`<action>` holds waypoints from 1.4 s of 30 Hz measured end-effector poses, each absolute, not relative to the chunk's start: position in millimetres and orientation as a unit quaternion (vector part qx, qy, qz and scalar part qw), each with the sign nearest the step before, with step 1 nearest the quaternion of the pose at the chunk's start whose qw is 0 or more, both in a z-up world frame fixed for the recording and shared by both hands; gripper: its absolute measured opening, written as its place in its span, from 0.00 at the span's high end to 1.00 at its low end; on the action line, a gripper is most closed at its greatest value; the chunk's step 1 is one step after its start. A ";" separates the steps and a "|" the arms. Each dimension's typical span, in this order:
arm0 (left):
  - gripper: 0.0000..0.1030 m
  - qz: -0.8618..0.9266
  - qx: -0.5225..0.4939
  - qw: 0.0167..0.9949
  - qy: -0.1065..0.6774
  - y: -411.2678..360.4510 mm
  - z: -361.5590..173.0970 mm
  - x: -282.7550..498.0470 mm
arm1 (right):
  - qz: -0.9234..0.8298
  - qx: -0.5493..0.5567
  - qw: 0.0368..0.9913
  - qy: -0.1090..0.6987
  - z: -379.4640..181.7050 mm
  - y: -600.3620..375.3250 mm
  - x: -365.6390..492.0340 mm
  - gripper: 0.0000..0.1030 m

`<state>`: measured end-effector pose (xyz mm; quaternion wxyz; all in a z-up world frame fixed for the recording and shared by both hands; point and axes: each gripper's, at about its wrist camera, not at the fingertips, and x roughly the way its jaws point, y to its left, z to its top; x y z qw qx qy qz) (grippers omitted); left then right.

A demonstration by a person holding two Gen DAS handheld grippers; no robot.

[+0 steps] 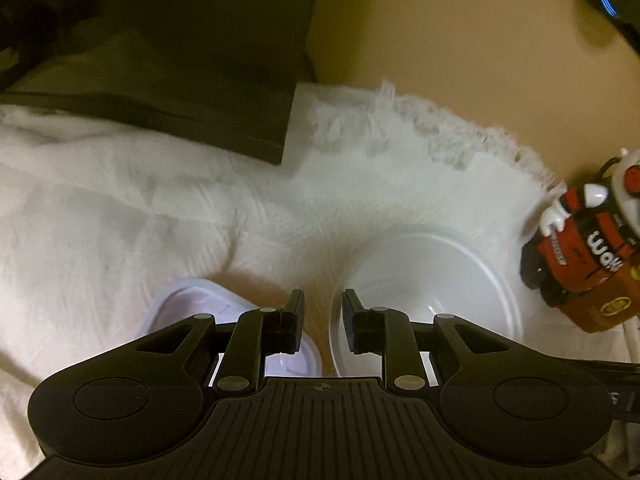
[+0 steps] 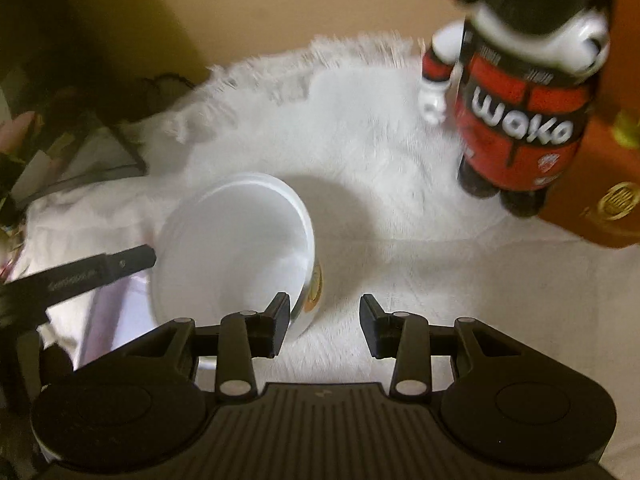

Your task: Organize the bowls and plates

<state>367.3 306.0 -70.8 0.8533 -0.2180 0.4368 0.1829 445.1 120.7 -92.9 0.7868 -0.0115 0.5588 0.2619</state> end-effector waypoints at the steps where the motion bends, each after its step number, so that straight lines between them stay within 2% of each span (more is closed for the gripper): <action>1: 0.74 0.180 -0.223 0.851 0.440 307.2 -75.0 369.1 | 0.261 -0.008 0.781 0.567 -100.4 125.9 449.2 0.63; 6: 0.73 0.171 -0.247 0.840 0.452 312.4 -96.2 382.1 | 0.260 0.012 0.756 0.600 -127.9 138.9 458.9 0.63; 8: 0.73 0.151 -0.261 0.840 0.451 309.6 -98.2 384.8 | 0.273 0.021 0.752 0.600 -127.7 140.2 460.0 0.66; 9: 0.72 0.141 -0.265 0.842 0.448 306.2 -96.6 385.2 | 0.283 0.026 0.750 0.598 -125.5 139.3 459.7 0.71; 19: 0.73 0.091 -0.276 0.866 0.407 224.5 -50.4 370.7 | 0.297 -0.007 0.784 0.545 -63.2 62.7 438.2 0.71; 24: 0.73 0.041 -0.258 0.859 0.441 162.7 -47.5 394.2 | 0.267 -0.006 0.806 0.528 -47.5 -7.1 435.4 0.71; 32: 0.73 0.000 -0.240 0.835 0.496 90.0 -71.0 425.4 | 0.206 0.030 0.812 0.546 -72.8 -90.9 454.3 0.69; 42: 0.73 0.001 -0.282 0.806 0.520 87.9 -105.7 439.5 | 0.196 0.055 0.793 0.574 -114.4 -114.2 477.1 0.69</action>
